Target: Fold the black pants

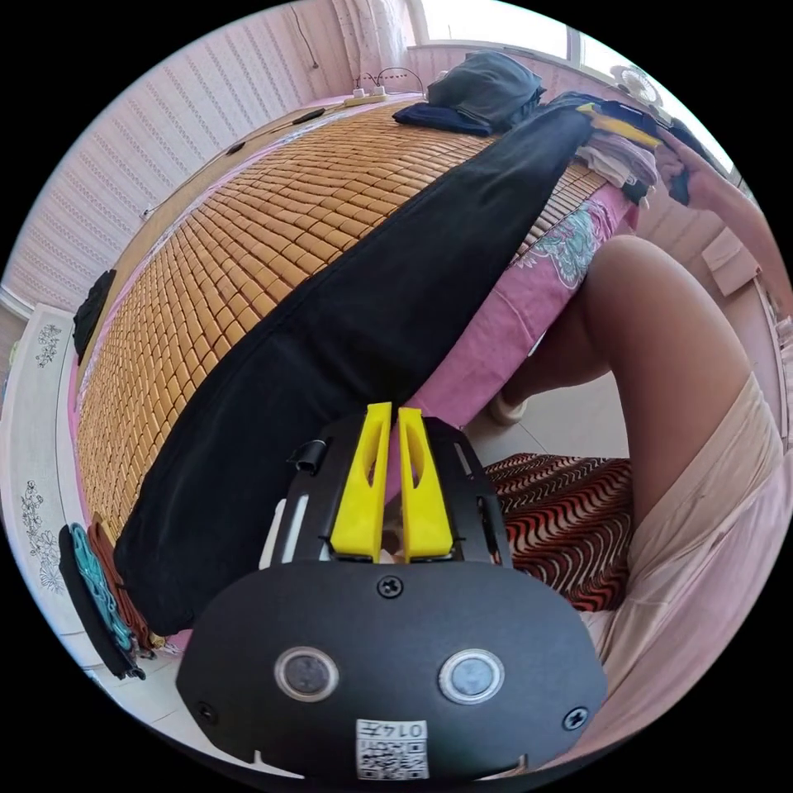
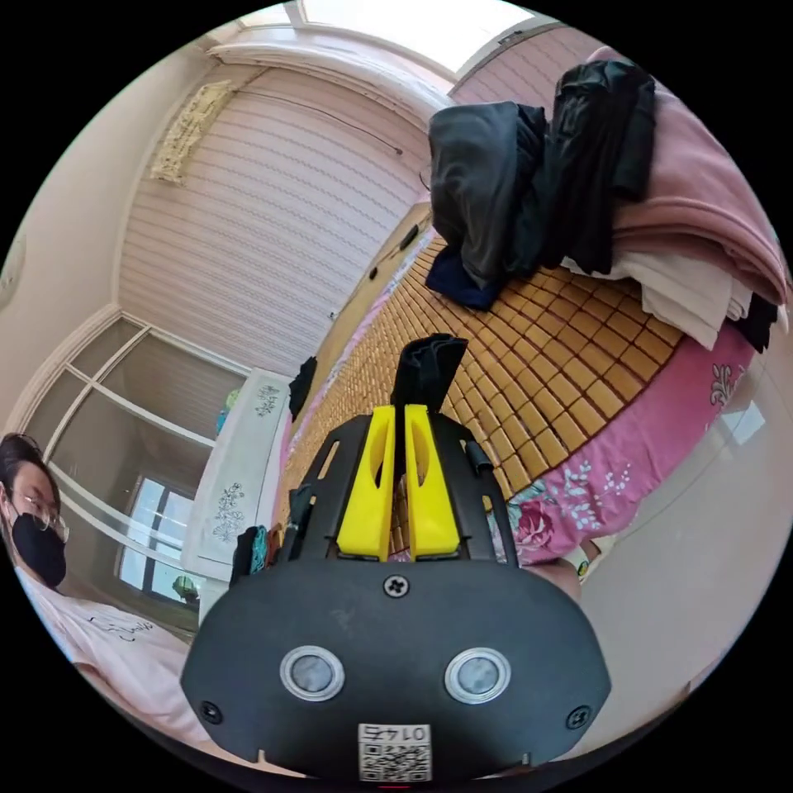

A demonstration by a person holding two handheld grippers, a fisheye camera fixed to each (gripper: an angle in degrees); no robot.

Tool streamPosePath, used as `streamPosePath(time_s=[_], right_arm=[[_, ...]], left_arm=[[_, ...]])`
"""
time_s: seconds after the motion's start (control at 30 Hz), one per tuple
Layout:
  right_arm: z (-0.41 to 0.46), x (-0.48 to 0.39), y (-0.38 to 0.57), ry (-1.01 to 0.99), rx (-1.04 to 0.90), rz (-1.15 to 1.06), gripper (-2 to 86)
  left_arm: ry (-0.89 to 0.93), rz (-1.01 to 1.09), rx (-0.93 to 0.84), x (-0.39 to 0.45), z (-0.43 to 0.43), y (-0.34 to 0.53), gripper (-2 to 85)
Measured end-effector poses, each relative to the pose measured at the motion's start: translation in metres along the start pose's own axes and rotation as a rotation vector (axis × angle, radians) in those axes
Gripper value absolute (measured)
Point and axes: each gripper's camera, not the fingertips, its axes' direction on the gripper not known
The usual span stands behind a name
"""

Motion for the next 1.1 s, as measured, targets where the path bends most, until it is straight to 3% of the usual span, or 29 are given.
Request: streamPosePath(time_s=[0.2, 0.37, 0.53, 0.73, 0.83, 0.9, 1.1], right_arm=[[-0.052, -0.073, -0.009, -0.115, 0.165, -0.213, 1.0], [-0.058, -0.165, 0.004, -0.160, 0.188, -0.466, 1.1], [0.049, -0.263, 0.067, -0.206, -0.116, -0.757, 1.6], [0.268, -0.351, 0.261, -0.474, -0.653, -0.911, 4.5], [0.374, -0.347, 0.380, -0.302, -0.940, -0.959, 4.4], [0.427, -0.326, 0.445, -0.100, -1.138, -0.984, 1.9], [0.439, -0.293, 0.469, -0.045, -1.136, -1.003, 0.0]], left_arm=[[0.196, 0.047, 0.116, 0.009, -0.010, -0.043, -0.8], [0.494, 0.019, 0.231, 0.008, -0.024, -0.085, -0.4], [0.518, -0.061, 0.377, -0.043, -0.071, -0.041, 0.4], [0.294, -0.487, 0.349, -0.150, -0.122, 0.112, 2.5], [0.103, -0.714, 0.258, -0.183, -0.132, 0.184, 4.0], [0.080, -0.837, 0.196, -0.199, -0.130, 0.214, 5.4], [0.121, -0.940, 0.232, -0.220, -0.119, 0.230, 6.3]])
